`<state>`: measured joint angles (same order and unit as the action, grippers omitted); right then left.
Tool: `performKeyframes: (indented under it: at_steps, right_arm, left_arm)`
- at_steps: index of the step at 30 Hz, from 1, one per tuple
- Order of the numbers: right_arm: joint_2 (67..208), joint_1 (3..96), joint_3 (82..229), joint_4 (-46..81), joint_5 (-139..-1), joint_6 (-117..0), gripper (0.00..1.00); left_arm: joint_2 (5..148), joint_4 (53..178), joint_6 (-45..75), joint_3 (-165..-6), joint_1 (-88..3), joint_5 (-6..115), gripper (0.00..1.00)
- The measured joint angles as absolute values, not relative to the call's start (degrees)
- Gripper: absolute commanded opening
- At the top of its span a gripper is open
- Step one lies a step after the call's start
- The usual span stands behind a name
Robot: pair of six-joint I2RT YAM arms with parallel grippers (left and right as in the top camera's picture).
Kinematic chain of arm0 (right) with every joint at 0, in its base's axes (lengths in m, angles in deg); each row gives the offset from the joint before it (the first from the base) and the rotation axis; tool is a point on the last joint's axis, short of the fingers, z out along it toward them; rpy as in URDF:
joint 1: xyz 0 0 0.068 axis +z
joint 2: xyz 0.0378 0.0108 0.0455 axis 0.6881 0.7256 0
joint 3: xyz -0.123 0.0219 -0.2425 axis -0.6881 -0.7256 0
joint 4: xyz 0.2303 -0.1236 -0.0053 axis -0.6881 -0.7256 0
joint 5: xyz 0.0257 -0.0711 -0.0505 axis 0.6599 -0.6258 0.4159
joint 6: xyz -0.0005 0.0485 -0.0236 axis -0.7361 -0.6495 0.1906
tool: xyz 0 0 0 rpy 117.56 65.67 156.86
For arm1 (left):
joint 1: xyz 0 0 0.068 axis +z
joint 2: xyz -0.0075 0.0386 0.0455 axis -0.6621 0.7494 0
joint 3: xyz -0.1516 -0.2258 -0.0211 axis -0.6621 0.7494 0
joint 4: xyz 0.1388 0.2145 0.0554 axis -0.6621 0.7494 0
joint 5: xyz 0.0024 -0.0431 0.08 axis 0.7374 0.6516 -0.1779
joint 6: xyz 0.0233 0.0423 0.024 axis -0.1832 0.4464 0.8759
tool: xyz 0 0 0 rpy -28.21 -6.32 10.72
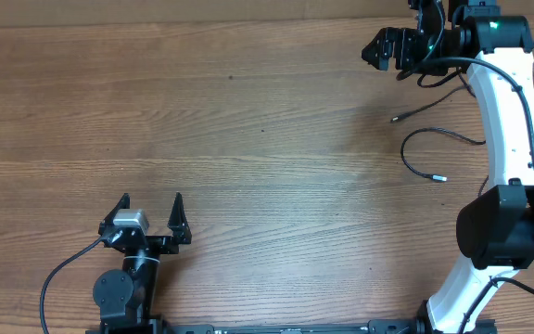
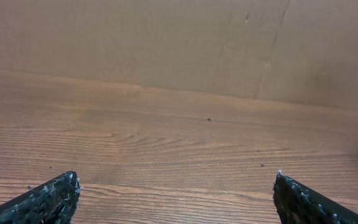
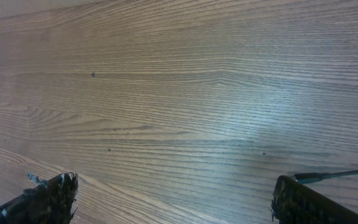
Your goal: Untangle cables
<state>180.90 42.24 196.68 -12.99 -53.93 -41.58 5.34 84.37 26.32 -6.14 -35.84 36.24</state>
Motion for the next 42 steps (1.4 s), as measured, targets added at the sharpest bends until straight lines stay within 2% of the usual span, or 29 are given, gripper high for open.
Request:
performKeyframes:
  at_steps: [12, 28, 37, 42]
  right_arm:
    - [180.9, 37.96, 196.68, -13.26, -53.96, -41.58, 1.0]
    - [180.88, 38.05, 196.68, -13.95, -53.93, -41.58, 1.0]
    - [176.15, 39.12, 196.68, -31.0, -54.13, -41.55, 1.0]
    - [171.59, 39.12, 196.68, -33.39, -54.13, -41.55, 1.0]
  left_arm:
    - [5.34, 84.37, 26.32, -6.14, -35.84, 36.22, 1.0]
    - [5.34, 84.37, 26.19, -6.14, -35.84, 36.22, 1.0]
    - [5.34, 84.37, 26.17, -6.14, -35.84, 36.22, 1.0]
    - [5.34, 84.37, 26.17, -6.14, -35.84, 36.22, 1.0]
